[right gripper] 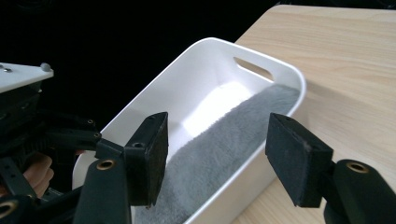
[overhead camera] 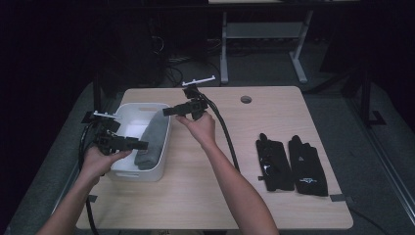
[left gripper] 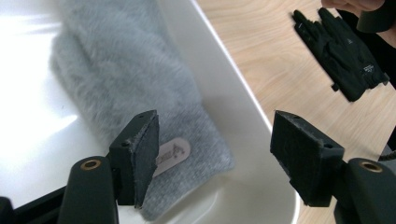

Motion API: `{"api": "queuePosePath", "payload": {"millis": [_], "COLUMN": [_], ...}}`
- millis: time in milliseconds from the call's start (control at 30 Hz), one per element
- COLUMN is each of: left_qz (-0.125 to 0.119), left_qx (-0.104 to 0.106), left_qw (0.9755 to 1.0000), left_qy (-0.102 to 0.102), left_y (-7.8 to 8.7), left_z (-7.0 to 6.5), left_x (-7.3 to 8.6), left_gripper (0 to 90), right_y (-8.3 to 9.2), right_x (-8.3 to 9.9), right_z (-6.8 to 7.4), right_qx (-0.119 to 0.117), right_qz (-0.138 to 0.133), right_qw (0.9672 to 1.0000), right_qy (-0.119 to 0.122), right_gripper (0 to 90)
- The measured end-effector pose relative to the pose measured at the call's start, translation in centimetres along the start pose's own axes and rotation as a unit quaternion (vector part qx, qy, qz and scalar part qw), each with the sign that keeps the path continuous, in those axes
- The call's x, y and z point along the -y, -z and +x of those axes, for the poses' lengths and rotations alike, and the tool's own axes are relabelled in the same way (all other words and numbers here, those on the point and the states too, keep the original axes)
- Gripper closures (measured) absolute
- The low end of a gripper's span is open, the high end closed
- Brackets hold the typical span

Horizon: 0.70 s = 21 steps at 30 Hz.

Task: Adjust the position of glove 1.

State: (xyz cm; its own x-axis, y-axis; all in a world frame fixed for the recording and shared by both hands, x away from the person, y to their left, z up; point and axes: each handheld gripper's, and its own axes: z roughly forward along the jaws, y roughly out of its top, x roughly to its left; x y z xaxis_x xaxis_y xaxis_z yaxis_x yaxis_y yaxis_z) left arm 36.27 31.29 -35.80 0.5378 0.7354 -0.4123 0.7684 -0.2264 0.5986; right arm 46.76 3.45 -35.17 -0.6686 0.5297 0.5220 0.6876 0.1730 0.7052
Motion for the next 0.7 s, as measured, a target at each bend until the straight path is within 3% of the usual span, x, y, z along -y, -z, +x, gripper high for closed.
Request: {"api": "queuePosePath", "payload": {"millis": [367, 700], "left_qz": [-0.005, -0.013], "left_qx": [0.010, 0.012], "left_qw": [0.9996, 0.9987], "left_qy": [-0.027, -0.048], "left_y": [-0.6, -1.4], "left_z": [-2.3, -4.3], "left_x": [-1.1, -2.0], "left_gripper": [28.1, 26.4], "right_y": [3.8, 7.5], "right_x": [0.2, 1.5], "right_z": [-1.0, -3.0], "right_qx": [0.012, 0.025], "right_qz": [-0.014, -0.025], "right_qw": [0.9998, 0.9993], "right_qy": [-0.003, -0.014], "right_gripper": [36.6, 35.0]}}
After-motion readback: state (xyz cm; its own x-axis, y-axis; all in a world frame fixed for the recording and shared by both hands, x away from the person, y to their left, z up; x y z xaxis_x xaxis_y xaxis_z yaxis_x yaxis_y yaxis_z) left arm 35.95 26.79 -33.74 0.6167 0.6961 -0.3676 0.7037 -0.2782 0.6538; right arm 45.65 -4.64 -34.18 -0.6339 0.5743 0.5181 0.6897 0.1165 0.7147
